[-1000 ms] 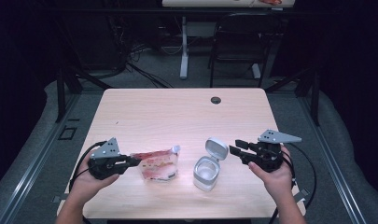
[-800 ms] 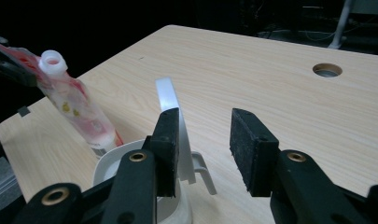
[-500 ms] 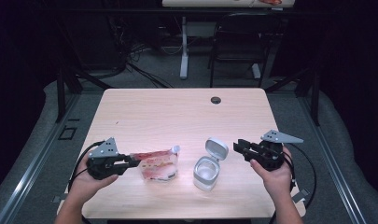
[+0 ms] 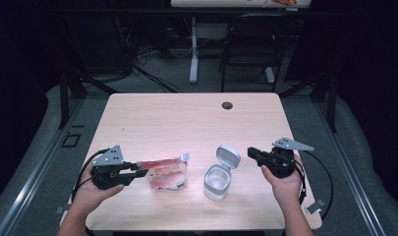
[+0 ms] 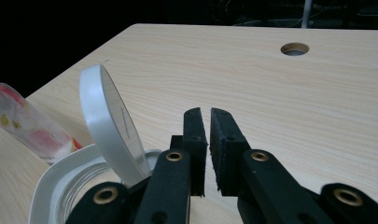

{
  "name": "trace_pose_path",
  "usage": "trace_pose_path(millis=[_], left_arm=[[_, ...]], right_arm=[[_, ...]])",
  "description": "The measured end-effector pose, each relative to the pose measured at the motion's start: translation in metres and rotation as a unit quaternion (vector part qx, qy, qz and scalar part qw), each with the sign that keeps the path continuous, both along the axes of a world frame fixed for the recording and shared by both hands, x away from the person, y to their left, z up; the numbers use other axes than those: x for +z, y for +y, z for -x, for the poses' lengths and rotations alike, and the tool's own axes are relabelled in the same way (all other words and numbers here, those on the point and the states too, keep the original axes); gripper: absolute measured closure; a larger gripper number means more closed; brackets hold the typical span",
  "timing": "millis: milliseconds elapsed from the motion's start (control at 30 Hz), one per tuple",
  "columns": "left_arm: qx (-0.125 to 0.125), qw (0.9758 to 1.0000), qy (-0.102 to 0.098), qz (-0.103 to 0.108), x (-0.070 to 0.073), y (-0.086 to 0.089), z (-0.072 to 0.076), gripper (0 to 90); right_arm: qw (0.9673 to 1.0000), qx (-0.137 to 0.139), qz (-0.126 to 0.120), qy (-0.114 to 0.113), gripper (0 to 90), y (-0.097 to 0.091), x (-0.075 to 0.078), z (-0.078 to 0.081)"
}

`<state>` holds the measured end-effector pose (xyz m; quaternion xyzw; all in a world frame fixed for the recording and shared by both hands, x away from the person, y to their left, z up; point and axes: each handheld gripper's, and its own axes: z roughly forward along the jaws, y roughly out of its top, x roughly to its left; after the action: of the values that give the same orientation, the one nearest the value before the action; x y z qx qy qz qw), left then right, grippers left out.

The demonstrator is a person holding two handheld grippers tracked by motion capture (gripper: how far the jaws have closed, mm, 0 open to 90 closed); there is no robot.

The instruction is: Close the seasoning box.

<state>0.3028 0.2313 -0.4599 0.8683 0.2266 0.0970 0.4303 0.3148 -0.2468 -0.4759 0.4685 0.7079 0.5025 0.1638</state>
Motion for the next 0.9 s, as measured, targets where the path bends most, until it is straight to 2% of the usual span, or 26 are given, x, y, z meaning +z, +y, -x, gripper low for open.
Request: trace_pose_path(millis=[433,900], left_arm=[[-0.003,1.0,0.0,-0.005,-0.001,-0.001,0.0,71.3],[-0.005,1.0,0.002,-0.006,-0.001,0.0,-0.001,70.6]], right_arm=[[1.0,0.005,-0.003,0.005,86.2,0.008,-0.002,-0.005],[0.9998,0.02,0.0,0.006,85.9,0.015,-0.002,-0.003]])
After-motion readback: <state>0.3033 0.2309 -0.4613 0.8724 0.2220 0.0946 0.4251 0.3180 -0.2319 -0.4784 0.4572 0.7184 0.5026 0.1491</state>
